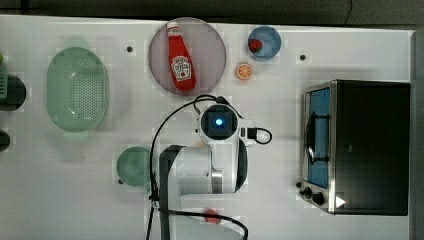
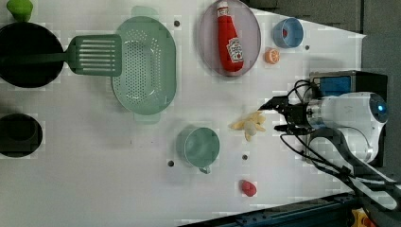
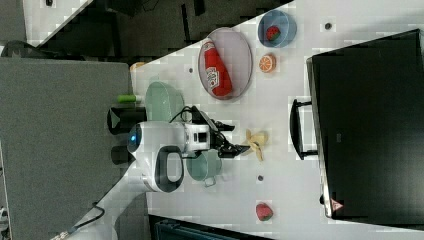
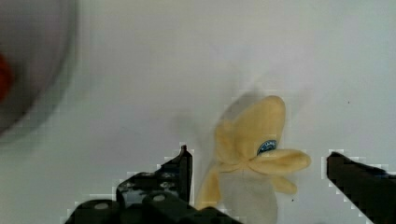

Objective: Pick banana from table and place on oven.

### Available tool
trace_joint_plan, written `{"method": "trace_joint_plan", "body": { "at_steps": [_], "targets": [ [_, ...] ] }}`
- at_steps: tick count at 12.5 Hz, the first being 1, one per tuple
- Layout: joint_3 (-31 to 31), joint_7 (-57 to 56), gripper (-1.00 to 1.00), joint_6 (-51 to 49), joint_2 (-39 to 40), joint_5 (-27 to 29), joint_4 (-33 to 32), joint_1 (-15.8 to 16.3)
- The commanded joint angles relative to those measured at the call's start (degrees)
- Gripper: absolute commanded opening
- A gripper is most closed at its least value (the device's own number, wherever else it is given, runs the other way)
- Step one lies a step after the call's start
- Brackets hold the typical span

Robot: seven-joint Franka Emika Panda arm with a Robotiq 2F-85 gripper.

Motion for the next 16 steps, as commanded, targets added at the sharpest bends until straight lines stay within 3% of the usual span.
{"method": "trace_joint_plan", "body": {
  "at_steps": [1, 3, 9, 10, 13, 16],
  "targets": [
    [0.87, 0.91, 1.0, 4.01, 2.05, 0.82, -2.05, -0.25],
    [0.99, 0.93, 0.92, 6.64, 3.65, 0.82, -2.86, -0.25],
    [1.13, 0.93, -0.5, 10.07, 5.66, 0.82, -3.03, -0.24],
    [1.11, 0.93, -0.58, 10.07, 5.71, 0.83, -3.03, -0.25],
    [1.32, 0.93, -0.58, 9.8, 3.8, 0.83, -2.69, -0.24],
    [1.55, 0.93, -0.58, 3.79, -6.35, 0.83, -2.14, -0.25]
  ]
}}
